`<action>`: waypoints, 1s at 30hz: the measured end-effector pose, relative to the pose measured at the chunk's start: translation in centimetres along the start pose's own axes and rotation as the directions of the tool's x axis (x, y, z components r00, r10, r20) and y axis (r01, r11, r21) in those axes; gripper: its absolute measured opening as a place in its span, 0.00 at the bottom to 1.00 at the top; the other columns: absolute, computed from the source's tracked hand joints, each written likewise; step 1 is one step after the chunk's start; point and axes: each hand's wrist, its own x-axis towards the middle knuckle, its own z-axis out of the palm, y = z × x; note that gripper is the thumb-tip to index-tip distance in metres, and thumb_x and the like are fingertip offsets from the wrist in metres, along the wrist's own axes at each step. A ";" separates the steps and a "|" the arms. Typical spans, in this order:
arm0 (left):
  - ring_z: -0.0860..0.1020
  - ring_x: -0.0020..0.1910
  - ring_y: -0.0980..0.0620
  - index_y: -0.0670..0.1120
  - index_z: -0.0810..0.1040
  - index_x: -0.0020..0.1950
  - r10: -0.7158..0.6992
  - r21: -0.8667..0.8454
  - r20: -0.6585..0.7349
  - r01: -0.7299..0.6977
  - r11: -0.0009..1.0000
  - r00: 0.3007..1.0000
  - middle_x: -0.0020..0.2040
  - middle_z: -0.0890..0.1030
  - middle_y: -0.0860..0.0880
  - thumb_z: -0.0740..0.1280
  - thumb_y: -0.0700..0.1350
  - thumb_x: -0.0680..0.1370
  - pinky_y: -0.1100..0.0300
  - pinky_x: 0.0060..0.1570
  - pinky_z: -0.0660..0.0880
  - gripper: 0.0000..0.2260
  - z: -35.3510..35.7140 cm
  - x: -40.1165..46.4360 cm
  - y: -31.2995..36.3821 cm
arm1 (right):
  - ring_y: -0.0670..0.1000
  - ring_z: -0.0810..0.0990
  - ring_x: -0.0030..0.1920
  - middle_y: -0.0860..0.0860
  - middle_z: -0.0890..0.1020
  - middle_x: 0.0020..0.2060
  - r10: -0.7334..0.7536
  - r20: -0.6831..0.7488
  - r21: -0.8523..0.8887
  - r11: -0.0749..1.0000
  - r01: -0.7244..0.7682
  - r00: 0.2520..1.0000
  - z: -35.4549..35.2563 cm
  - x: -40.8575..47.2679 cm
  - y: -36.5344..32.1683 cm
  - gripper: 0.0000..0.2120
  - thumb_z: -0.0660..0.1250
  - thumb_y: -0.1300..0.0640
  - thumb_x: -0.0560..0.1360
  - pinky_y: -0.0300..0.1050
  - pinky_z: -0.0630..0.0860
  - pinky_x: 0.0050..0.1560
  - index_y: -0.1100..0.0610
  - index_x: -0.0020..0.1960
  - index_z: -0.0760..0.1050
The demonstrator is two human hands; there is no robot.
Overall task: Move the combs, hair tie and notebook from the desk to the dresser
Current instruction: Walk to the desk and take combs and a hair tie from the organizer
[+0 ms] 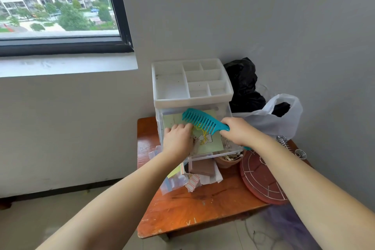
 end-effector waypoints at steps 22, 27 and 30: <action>0.73 0.25 0.57 0.45 0.68 0.38 -0.265 -0.869 0.307 0.156 -0.470 0.914 0.26 0.74 0.52 0.58 0.38 0.77 0.64 0.31 0.69 0.07 -5.9 -5.3 1.0 | 0.48 0.77 0.36 0.49 0.79 0.36 -0.270 0.027 0.440 0.868 0.231 0.962 -0.8 -2.2 0.0 0.07 0.63 0.52 0.76 0.49 0.75 0.46 0.49 0.53 0.75; 0.60 0.20 0.60 0.47 0.64 0.35 -0.358 -0.843 0.242 0.013 -0.537 0.902 0.25 0.63 0.53 0.54 0.37 0.78 0.68 0.30 0.60 0.12 -6.9 -10.5 0.4 | 0.46 0.74 0.31 0.46 0.78 0.34 -0.397 0.074 0.475 0.821 0.318 0.915 1.4 -3.9 -2.2 0.10 0.64 0.55 0.76 0.42 0.72 0.38 0.51 0.57 0.75; 0.58 0.27 0.57 0.46 0.67 0.37 -0.518 -0.887 0.253 -0.018 -0.461 0.817 0.31 0.61 0.51 0.54 0.38 0.78 0.69 0.24 0.57 0.10 -7.7 -14.7 -1.5 | 0.42 0.73 0.28 0.47 0.78 0.35 -0.504 0.137 0.511 0.774 0.375 0.853 3.7 -5.5 -4.7 0.10 0.63 0.56 0.77 0.37 0.71 0.33 0.50 0.57 0.74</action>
